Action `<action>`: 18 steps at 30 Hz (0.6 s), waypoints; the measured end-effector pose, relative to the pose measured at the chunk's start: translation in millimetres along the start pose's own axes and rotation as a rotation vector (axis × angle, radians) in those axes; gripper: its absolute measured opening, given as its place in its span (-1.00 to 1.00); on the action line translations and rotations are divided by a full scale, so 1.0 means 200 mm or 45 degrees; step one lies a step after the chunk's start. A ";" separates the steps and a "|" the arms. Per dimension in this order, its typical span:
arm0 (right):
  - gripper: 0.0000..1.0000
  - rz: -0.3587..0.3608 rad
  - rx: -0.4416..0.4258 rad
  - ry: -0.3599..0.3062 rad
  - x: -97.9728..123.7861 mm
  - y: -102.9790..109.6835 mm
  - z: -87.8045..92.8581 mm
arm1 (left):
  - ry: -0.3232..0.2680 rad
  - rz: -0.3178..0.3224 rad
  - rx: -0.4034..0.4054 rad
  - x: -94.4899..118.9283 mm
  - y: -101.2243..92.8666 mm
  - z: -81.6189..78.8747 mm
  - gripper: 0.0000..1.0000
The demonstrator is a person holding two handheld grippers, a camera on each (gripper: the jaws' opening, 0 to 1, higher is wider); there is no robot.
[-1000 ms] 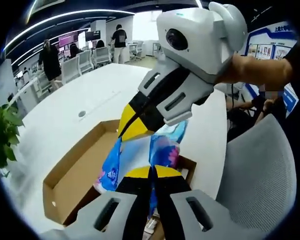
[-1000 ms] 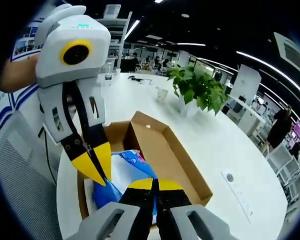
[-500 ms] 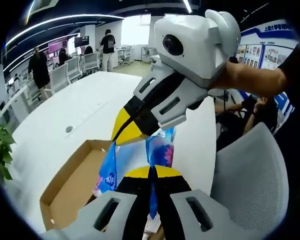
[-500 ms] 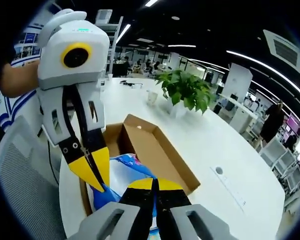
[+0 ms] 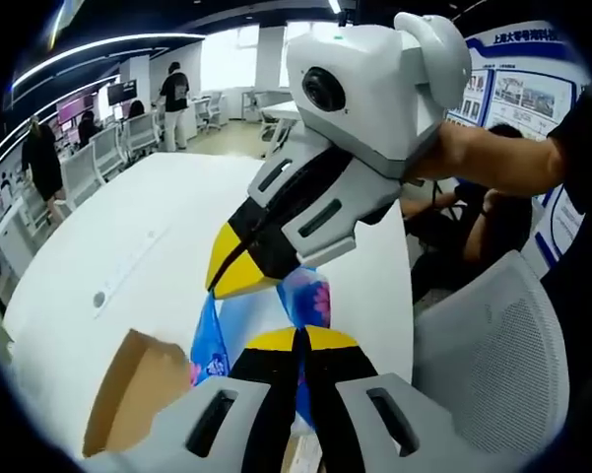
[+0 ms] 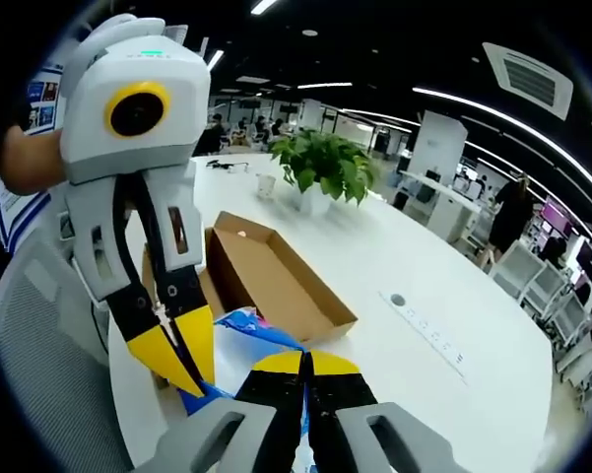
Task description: Operate the shoe box by opening the lid, removing the specified soft item, and placing it in the target area until the item is outside and the box remains undamaged.
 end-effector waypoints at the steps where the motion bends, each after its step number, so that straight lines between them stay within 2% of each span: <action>1: -1.00 0.005 -0.008 0.002 0.02 -0.02 0.02 | 0.004 0.012 -0.011 -0.02 -0.01 -0.02 -1.00; 18: -1.00 0.109 -0.081 0.052 0.23 -0.22 0.24 | 0.048 0.118 -0.105 -0.33 -0.05 -0.22 -1.00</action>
Point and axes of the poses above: the point that each gripper's makers call its tool centre point, and the gripper's own axes: x roughly backward along the fingers, y roughly to its left, z roughly out of its underside, the point moved 6 cm from there along x, roughly backward along the fingers, and after that the axes turned 10 degrees about z, right-handed, at the moved point
